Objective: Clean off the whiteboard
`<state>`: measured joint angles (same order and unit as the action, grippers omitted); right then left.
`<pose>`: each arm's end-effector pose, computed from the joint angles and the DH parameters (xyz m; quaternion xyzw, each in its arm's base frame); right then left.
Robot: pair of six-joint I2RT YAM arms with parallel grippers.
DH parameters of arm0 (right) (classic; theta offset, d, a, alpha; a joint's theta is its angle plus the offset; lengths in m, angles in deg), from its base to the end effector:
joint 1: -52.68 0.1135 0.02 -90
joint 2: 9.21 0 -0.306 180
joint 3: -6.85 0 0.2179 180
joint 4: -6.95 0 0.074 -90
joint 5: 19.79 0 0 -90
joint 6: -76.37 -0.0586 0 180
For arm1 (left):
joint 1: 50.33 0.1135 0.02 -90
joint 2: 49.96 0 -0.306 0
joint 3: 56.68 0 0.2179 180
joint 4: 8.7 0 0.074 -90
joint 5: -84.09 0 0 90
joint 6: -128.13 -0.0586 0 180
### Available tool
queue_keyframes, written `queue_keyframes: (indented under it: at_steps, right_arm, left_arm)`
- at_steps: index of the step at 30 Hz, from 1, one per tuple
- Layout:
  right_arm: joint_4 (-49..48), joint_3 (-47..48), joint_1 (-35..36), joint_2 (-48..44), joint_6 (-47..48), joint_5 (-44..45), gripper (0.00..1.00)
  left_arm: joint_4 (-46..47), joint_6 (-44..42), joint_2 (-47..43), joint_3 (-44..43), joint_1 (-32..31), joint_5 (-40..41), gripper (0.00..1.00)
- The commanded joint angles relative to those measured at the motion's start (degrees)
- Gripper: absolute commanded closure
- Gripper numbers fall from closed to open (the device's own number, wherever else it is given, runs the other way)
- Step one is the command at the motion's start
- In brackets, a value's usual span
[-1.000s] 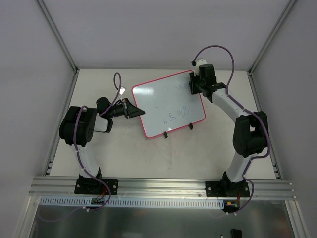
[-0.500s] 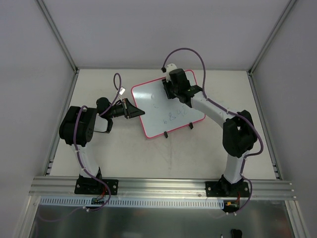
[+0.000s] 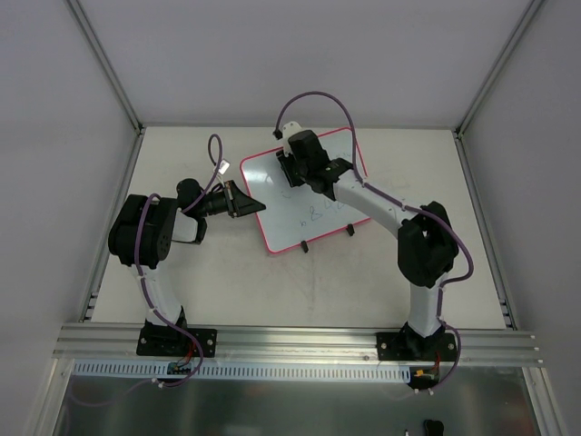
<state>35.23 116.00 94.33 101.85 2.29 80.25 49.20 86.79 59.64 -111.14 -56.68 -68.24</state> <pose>0.3517 0.2991 0.3256 -0.3776 0.7778 0.0366 0.5011 0.3404 -0.0901 0.2278 0.1364 0.6857 -0.6027 0.3846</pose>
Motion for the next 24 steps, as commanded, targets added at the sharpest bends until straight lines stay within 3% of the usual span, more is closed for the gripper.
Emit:
queue_keyframes:
  at_steps: [1,24]
  right_arm:
    - [2.8,0.2,-1.2,1.4,-1.1,-6.3,1.00]
    - [1.6,-4.2,-22.7,-0.6,0.1,-9.4,1.00]
  left_arm:
    - [22.5,-4.6,-2.8,0.6,-1.2,-3.9,1.00]
    - [22.4,-4.8,-2.8,0.6,-1.1,-4.0,1.00]
